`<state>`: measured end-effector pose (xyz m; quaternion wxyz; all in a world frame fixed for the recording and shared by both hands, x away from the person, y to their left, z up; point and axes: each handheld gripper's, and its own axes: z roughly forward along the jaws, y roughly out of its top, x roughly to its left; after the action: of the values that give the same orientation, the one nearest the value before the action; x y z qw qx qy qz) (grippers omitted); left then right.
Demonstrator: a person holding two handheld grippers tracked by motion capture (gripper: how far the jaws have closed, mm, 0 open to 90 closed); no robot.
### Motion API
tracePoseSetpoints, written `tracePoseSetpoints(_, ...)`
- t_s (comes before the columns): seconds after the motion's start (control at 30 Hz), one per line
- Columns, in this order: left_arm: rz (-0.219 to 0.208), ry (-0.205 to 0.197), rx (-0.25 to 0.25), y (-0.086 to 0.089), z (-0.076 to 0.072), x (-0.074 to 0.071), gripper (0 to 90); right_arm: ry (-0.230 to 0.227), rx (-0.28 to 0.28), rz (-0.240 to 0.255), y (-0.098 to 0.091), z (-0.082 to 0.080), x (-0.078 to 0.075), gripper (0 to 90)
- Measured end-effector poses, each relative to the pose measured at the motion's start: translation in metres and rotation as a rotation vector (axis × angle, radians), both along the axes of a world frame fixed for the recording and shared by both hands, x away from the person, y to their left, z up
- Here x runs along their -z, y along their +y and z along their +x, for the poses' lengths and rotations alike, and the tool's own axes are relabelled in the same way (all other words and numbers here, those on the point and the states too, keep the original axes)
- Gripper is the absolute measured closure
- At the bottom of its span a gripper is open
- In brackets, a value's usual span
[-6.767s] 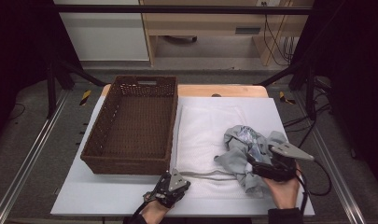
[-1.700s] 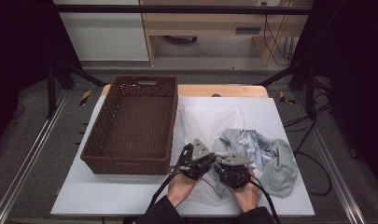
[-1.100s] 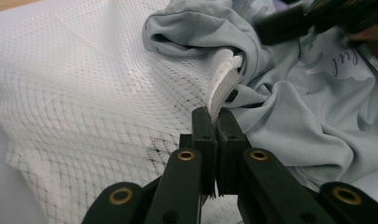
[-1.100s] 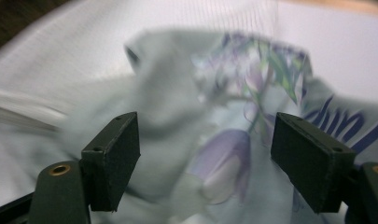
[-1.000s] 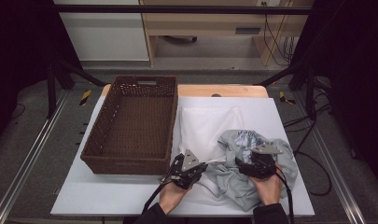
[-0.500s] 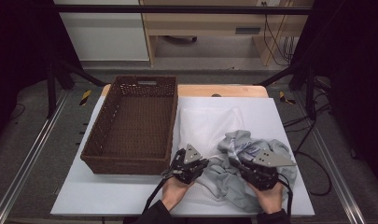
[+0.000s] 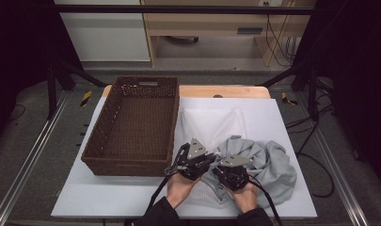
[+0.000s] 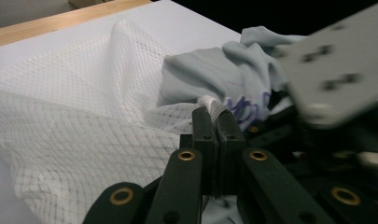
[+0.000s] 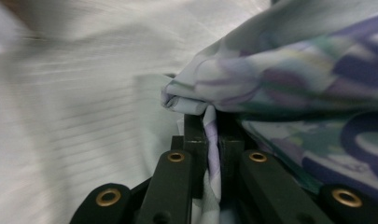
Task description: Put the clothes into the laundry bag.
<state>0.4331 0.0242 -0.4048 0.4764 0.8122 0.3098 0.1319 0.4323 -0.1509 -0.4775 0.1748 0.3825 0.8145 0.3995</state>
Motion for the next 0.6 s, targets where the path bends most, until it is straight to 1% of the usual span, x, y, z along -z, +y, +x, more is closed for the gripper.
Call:
tracePoseSetpoints(0.03,0.014,-0.009,0.004,0.003,-0.002,0.003,88.4,-0.004,0.027,-0.005,0.003,0.004,0.004,83.6)
tracePoseSetpoints(0.07,0.015,-0.012,0.003,0.005,-0.002,0.004,88.4,-0.004,0.019,-0.005,0.003,0.005,0.003,80.8)
tracePoseSetpoints(0.1,0.015,-0.012,0.003,0.005,-0.002,0.004,88.4,-0.004,0.008,0.003,0.003,0.005,0.002,75.7)
tracePoseSetpoints(0.13,0.006,-0.011,0.002,0.008,-0.002,0.006,88.4,-0.004,0.008,0.003,0.003,0.005,0.002,75.7)
tracePoseSetpoints(0.17,-0.001,-0.011,0.002,0.010,-0.002,0.008,88.4,-0.005,-0.007,0.020,0.002,0.003,0.001,68.6)
tracePoseSetpoints(0.2,-0.002,-0.008,-0.001,0.012,-0.001,0.010,88.4,-0.007,-0.026,0.026,0.002,-0.001,0.000,63.7)
tracePoseSetpoints(0.23,0.000,-0.003,-0.004,0.014,-0.001,0.013,88.4,-0.015,-0.044,0.019,0.002,-0.005,-0.003,59.4)
tracePoseSetpoints(0.3,-0.002,-0.005,-0.004,0.016,-0.002,0.016,88.3,-0.048,-0.047,0.036,-0.003,-0.014,-0.014,51.6)
tracePoseSetpoints(0.33,0.002,-0.003,-0.002,0.018,-0.002,0.018,88.3,-0.084,-0.031,0.092,-0.013,-0.024,-0.026,42.9)
tracePoseSetpoints(0.37,0.026,-0.010,0.000,0.019,-0.004,0.022,88.3,-0.101,-0.013,0.114,-0.018,-0.028,-0.033,40.4)
tracePoseSetpoints(0.4,0.033,-0.011,-0.002,0.019,-0.004,0.024,88.3,-0.119,-0.002,0.126,-0.025,-0.030,-0.040,38.2)
tracePoseSetpoints(0.43,0.033,-0.011,-0.002,0.019,-0.004,0.024,88.3,-0.119,-0.002,0.126,-0.025,-0.030,-0.040,38.2)
tracePoseSetpoints(0.47,0.031,-0.003,0.002,0.021,-0.004,0.027,88.3,-0.172,0.042,0.133,-0.039,-0.032,-0.052,34.3)
tracePoseSetpoints(0.5,0.031,-0.003,0.002,0.021,-0.004,0.027,88.3,-0.188,0.076,0.131,-0.046,-0.029,-0.057,31.8)
tracePoseSetpoints(0.53,0.032,-0.003,0.001,0.021,-0.004,0.028,88.2,-0.192,0.120,0.131,-0.054,-0.024,-0.061,28.9)
tracePoseSetpoints(0.57,0.035,-0.001,0.003,0.021,-0.004,0.029,88.2,-0.192,0.120,0.131,-0.054,-0.024,-0.061,28.9)
tracePoseSetpoints(0.6,0.039,-0.003,0.005,0.021,-0.005,0.029,88.2,-0.161,0.208,0.121,-0.065,-0.009,-0.062,24.0)
